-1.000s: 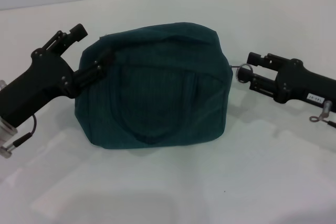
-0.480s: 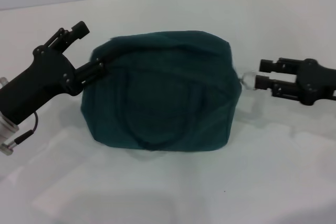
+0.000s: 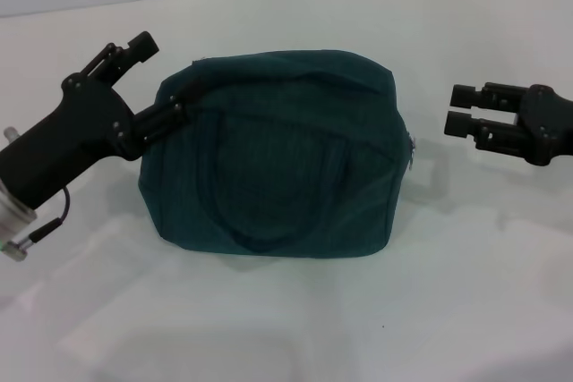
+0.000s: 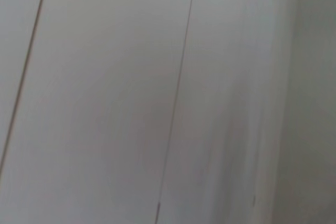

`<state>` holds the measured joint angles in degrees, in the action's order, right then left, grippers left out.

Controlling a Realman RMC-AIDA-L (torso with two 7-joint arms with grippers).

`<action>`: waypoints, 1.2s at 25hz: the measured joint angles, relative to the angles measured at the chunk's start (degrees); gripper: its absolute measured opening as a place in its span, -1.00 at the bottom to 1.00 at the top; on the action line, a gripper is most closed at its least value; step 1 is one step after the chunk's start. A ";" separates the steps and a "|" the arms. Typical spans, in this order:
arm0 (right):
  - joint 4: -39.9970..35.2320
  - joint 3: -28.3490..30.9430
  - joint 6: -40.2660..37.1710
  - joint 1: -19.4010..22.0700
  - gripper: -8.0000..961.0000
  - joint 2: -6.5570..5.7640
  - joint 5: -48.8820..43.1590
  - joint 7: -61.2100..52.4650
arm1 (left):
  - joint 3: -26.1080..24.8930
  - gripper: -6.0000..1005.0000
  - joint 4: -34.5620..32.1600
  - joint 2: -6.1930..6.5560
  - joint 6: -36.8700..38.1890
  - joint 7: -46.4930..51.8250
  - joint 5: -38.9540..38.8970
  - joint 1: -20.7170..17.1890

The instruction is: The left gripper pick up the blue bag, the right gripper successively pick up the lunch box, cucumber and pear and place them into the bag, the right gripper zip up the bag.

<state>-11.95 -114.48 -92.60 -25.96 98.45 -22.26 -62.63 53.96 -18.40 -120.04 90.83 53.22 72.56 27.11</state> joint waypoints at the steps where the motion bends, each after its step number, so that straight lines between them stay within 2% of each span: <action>1: 0.00 0.26 -1.12 0.04 0.17 -0.03 -0.02 0.73 | 0.00 0.78 0.01 0.00 0.76 -0.16 0.00 -0.16; 5: -0.27 2.16 -5.76 -0.27 0.17 -0.15 -0.13 2.47 | 0.24 0.77 -0.06 0.00 8.73 -3.72 0.30 -0.74; 7: -0.52 2.55 -9.27 -1.11 0.17 -0.20 -0.84 3.27 | 2.12 0.77 -0.96 0.37 12.44 -4.42 1.15 -0.78; 9: -0.59 2.71 -13.94 -2.79 0.17 -0.43 -3.42 3.64 | 4.94 0.77 -2.48 1.04 13.88 -3.02 2.44 -0.79; 12: -0.61 2.92 -16.82 -5.02 0.17 -0.79 -7.74 3.47 | 7.84 0.77 -5.29 1.76 14.03 0.59 5.96 -0.80; 16: -0.34 4.50 -16.03 -7.23 0.17 -0.71 -9.86 3.36 | 7.15 0.77 -6.33 1.14 11.57 1.32 7.60 -1.99; 21: -0.67 10.44 -14.11 -6.95 0.17 0.98 -10.37 5.90 | 2.28 0.77 -6.83 0.41 8.03 0.82 7.05 -2.98; 24: -1.44 12.91 -11.59 -6.61 0.17 1.92 -11.23 7.38 | 2.18 0.77 -6.89 0.49 7.25 0.51 7.39 -2.57; 30: -5.89 14.13 -5.37 -6.52 0.17 1.42 -17.13 6.97 | 2.99 0.77 -7.71 0.77 5.58 0.43 8.69 -1.60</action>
<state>-17.83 -100.35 -97.97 -32.47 99.87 -39.39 -55.66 56.95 -26.10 -119.27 96.41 53.64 81.25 25.50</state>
